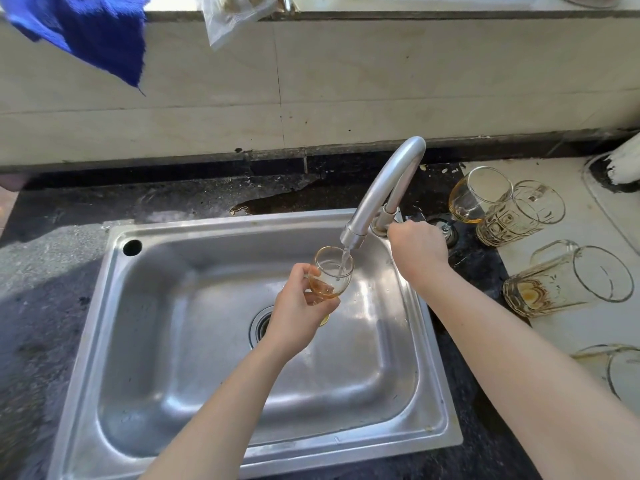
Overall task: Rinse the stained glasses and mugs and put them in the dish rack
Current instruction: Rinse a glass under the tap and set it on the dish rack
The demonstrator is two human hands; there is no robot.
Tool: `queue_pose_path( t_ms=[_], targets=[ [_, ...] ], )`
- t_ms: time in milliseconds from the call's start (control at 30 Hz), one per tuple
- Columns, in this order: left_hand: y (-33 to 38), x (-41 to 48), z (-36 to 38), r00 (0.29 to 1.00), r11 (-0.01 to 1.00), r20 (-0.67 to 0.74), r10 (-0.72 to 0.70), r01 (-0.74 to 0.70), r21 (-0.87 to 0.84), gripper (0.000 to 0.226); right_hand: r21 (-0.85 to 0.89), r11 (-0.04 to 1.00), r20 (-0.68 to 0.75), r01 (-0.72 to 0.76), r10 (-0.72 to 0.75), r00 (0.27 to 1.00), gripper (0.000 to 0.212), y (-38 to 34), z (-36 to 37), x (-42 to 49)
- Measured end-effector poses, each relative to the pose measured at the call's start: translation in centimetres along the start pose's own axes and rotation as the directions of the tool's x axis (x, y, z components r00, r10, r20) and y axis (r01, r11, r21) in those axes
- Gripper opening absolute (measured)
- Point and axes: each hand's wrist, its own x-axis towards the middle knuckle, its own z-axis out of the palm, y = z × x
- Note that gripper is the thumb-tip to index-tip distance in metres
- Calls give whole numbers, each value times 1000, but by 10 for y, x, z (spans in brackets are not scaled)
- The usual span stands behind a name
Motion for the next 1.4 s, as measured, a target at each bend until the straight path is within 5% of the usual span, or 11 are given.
queue_pose_path(
  t_ms=[200, 333, 400, 467, 567, 700, 900, 1100, 1267, 1400],
  targets=[
    [1, -2, -1, 1000, 1000, 2, 10, -10, 24, 38, 55, 998, -14, -31, 31, 999, 19, 1, 1, -1],
    [0, -3, -5, 1000, 1000, 11, -10, 9, 23, 40, 349, 937, -305, -20, 133, 943, 18, 3, 7, -16],
    [-1, -3, -6, 1000, 1000, 16, -21, 21, 21, 38, 646, 763, -230, -11, 209, 950, 19, -2, 2, -32],
    [-2, -3, -7, 999, 999, 24, -38, 38, 7, 37, 875, 468, 58, -120, 145, 988, 23, -11, -3, -46],
    [-3, -5, -7, 997, 998, 41, -61, 62, -25, 36, 950, 149, 286, -275, -53, 957, 41, -24, 1, -57],
    [-3, -6, -7, 994, 994, 81, -71, 77, -82, 37, 960, 144, 257, -240, -112, 960, 58, -38, 4, -59],
    [-3, -6, -6, 992, 993, 107, -62, 72, -97, 35, 975, 89, 210, -203, -89, 974, 45, -44, 4, -54],
    [-4, -15, -8, 977, 981, 168, -132, 153, -118, 28, 951, -62, 299, -304, -77, 951, 40, -41, 10, -55],
    [0, -19, -16, 972, 983, 171, -160, 173, -67, 16, 923, -58, 378, -381, -50, 924, 38, -55, 9, -48],
    [11, -17, -18, 967, 989, 214, -139, 148, -25, 13, 879, -192, 438, -436, -35, 898, 38, -54, 12, -44]
  ],
)
